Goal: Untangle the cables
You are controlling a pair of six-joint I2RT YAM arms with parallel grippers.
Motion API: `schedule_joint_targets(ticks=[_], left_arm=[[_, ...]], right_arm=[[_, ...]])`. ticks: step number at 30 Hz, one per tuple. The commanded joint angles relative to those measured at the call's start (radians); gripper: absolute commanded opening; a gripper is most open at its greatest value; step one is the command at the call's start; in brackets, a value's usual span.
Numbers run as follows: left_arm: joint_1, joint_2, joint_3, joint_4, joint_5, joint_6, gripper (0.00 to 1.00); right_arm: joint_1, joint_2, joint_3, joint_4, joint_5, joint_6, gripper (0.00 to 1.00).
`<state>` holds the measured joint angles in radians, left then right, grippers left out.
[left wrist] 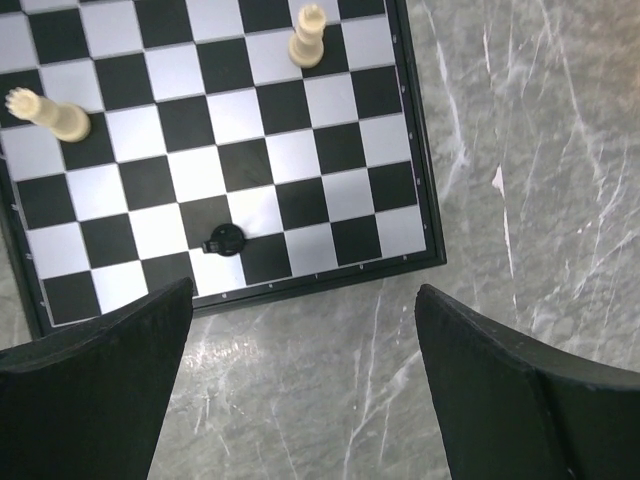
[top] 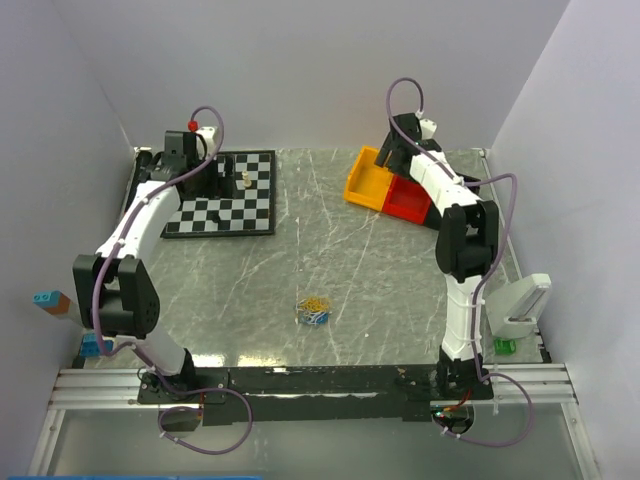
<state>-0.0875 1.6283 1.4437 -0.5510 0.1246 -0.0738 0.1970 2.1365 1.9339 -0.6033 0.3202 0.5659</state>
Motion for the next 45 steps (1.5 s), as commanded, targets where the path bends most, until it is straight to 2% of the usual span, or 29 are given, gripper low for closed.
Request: schedule_joint_targets(ticks=[1,4,8,13,16,25,32,37,45], left_arm=[[-0.001,0.024,0.04,-0.05,0.038,0.006,0.97],[-0.001,0.019,0.029,-0.036,0.037,0.008,0.96],[-0.001,0.027,0.047,-0.052,0.05,-0.006,0.96],[-0.001,0.019,0.075,-0.093,0.056,-0.017,0.97],[-0.001,-0.004,0.058,-0.096,0.05,-0.015,0.98],[-0.006,-0.091,-0.023,-0.102,0.015,0.002,0.99],[-0.04,-0.176,-0.112,-0.089,-0.002,0.017,0.99],[-0.078,-0.237,-0.196,-0.064,-0.016,0.048,0.97],[-0.136,-0.289,-0.261,-0.064,-0.002,0.087,0.97]], right_arm=[[-0.007,0.052,0.065,0.004,-0.021,0.009,0.88],[-0.005,0.095,0.105,-0.029,-0.049,0.003,0.75],[-0.002,0.149,0.151,-0.098,-0.073,0.006,0.52],[0.025,0.083,0.015,-0.058,-0.106,0.017,0.28],[0.064,0.039,-0.084,-0.053,-0.09,0.02,0.18],[0.248,-0.211,-0.508,0.033,-0.056,0.103,0.11],[0.4,-0.384,-0.754,0.086,-0.064,0.193,0.05],[0.485,-0.425,-0.793,0.088,-0.055,0.236,0.04],[0.544,-0.394,-0.708,0.117,-0.058,0.275,0.03]])
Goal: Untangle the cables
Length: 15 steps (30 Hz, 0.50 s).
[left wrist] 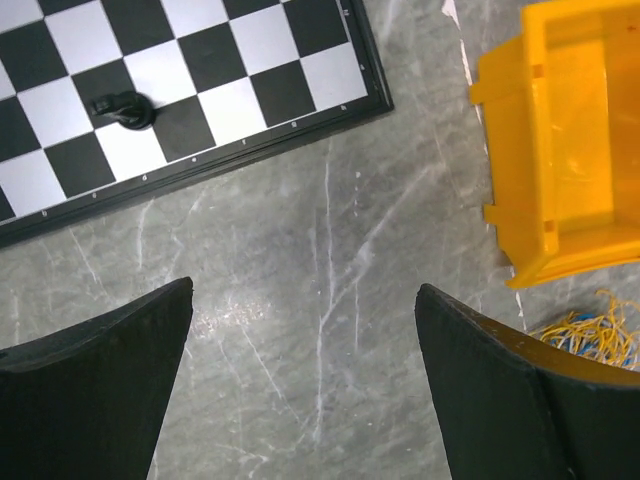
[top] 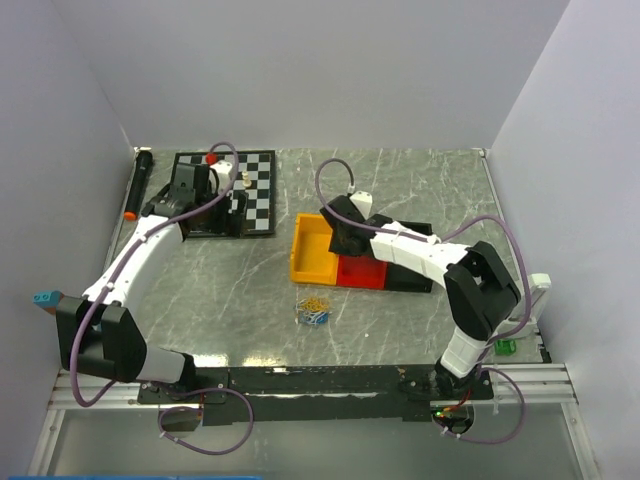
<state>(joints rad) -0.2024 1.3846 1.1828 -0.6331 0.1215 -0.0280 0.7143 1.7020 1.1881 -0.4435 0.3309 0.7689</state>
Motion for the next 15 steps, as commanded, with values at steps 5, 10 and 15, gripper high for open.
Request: schedule_joint_targets(ticks=[5,10,15], left_arm=[[-0.084,-0.084,-0.035,0.012,0.065,0.112,0.97],[-0.196,-0.133,-0.092,0.039,0.188,0.174,0.98],[-0.337,-0.134,-0.166,0.075,0.279,0.212,0.93]], right_arm=[[0.028,-0.046,0.003,-0.025,-0.037,0.058,0.41],[0.033,-0.333,-0.192,0.113,-0.065,-0.049,0.71],[0.037,-0.615,-0.463,0.262,-0.298,-0.177,0.7]])
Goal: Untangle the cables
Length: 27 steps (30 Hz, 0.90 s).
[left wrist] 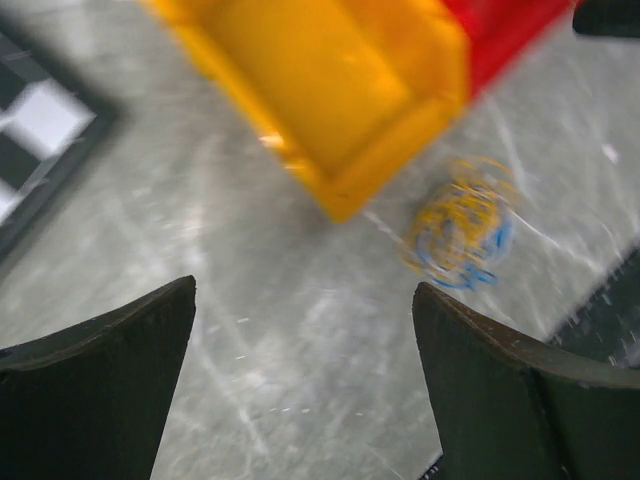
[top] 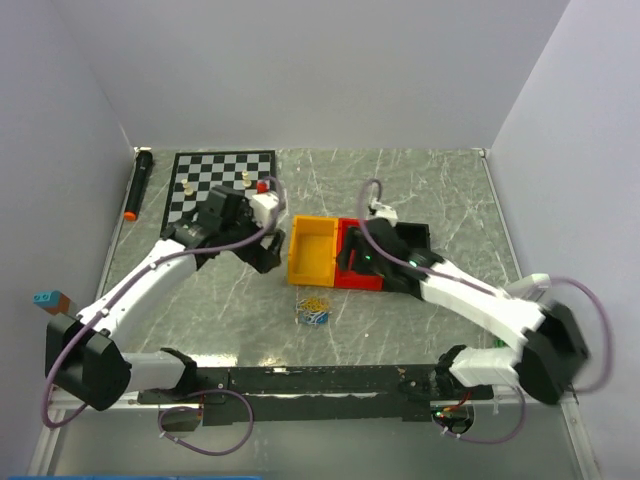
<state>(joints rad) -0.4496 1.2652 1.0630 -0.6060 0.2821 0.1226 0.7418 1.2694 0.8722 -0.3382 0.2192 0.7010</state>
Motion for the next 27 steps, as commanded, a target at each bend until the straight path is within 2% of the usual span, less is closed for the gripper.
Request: schedule_joint_targets(ticks=[1,5,7,11,17,21,24,27], left_arm=[[-0.124,0.005,-0.063,0.052,0.115,0.068,0.91],[-0.225,0.106,-0.081,0.093,0.06,0.057,0.85],[-0.285,0.157,-0.089,0.114,0.02,0.045,0.84],[-0.351,0.232,-0.066,0.132,-0.053,0.045,0.85],[-0.353,0.272,-0.026,0.143,-0.077,0.032,0.81],[-0.354,0.283,-0.041,0.155,-0.054,0.025,0.66],[-0.353,0.298,-0.037,0.137,-0.009,0.026,0.44],[-0.354,0.329,-0.021,0.097,0.054,0.041,0.37]], right_arm=[[0.01,-0.209,-0.194,0.174,-0.243,-0.116,0.69],[0.011,-0.223,-0.341,0.234,-0.34,-0.103,0.55],[0.011,-0.2,-0.375,0.277,-0.351,-0.107,0.51],[0.011,-0.174,-0.414,0.332,-0.362,-0.107,0.51],[0.011,-0.159,-0.427,0.401,-0.392,-0.13,0.52],[0.013,-0.153,-0.466,0.452,-0.414,-0.144,0.52],[0.013,-0.159,-0.544,0.606,-0.475,-0.158,0.5],[0.013,-0.179,-0.683,0.863,-0.497,-0.135,0.54]])
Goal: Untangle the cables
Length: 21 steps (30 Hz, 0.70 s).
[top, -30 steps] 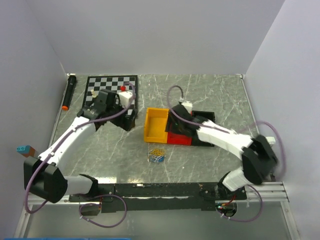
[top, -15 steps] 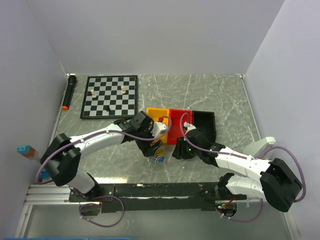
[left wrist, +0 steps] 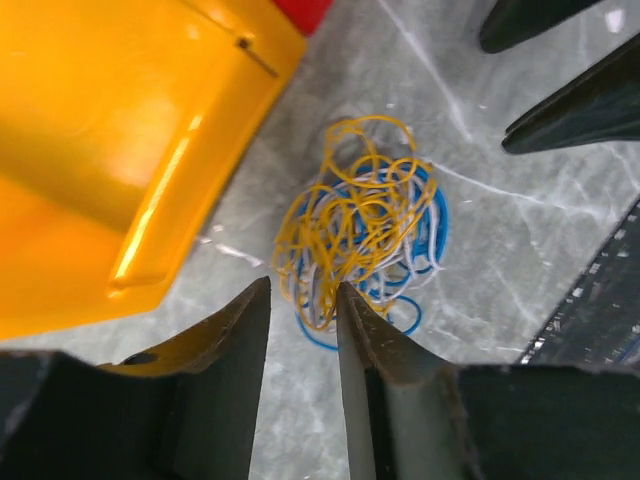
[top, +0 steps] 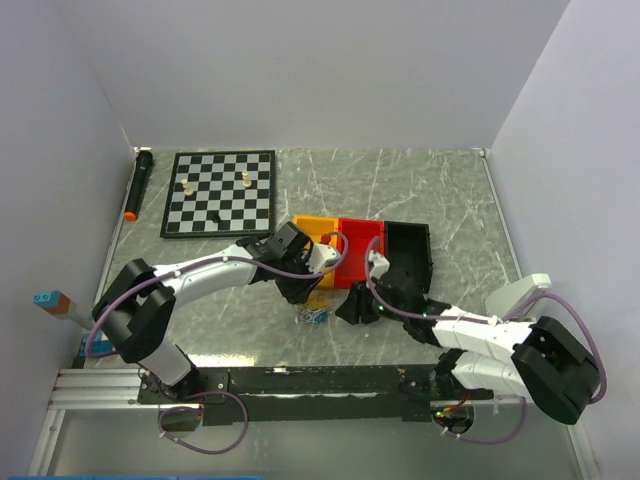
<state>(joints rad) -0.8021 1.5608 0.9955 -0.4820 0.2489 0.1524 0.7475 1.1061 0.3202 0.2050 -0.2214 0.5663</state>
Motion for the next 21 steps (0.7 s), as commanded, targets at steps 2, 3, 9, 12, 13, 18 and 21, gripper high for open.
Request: schedule_joint_targets(ticks=[2,3,9,12,13,18,21], left_arm=[[-0.002,0.048,0.058,-0.044,0.102,0.013,0.36],[-0.002,0.054,0.058,-0.044,0.107,0.016,0.29],[0.0,0.087,0.083,-0.06,0.153,0.001,0.01],[0.0,0.056,0.072,-0.041,0.162,-0.013,0.01],[0.006,0.047,0.068,-0.038,0.164,-0.016,0.01],[0.073,0.027,0.043,-0.033,0.191,-0.031,0.01],[0.106,0.028,0.022,-0.023,0.194,-0.037,0.01]], right_arm=[[0.007,-0.022,-0.206,0.466,-0.046,0.018,0.57],[0.007,-0.025,-0.22,0.509,-0.045,0.018,0.57],[0.013,0.033,-0.175,0.537,-0.104,0.0,0.58],[0.03,0.095,-0.139,0.56,-0.159,-0.009,0.57],[0.038,0.113,-0.126,0.565,-0.168,-0.013,0.57],[0.056,0.178,-0.087,0.559,-0.19,-0.02,0.55],[0.056,0.205,-0.055,0.519,-0.188,-0.023,0.53]])
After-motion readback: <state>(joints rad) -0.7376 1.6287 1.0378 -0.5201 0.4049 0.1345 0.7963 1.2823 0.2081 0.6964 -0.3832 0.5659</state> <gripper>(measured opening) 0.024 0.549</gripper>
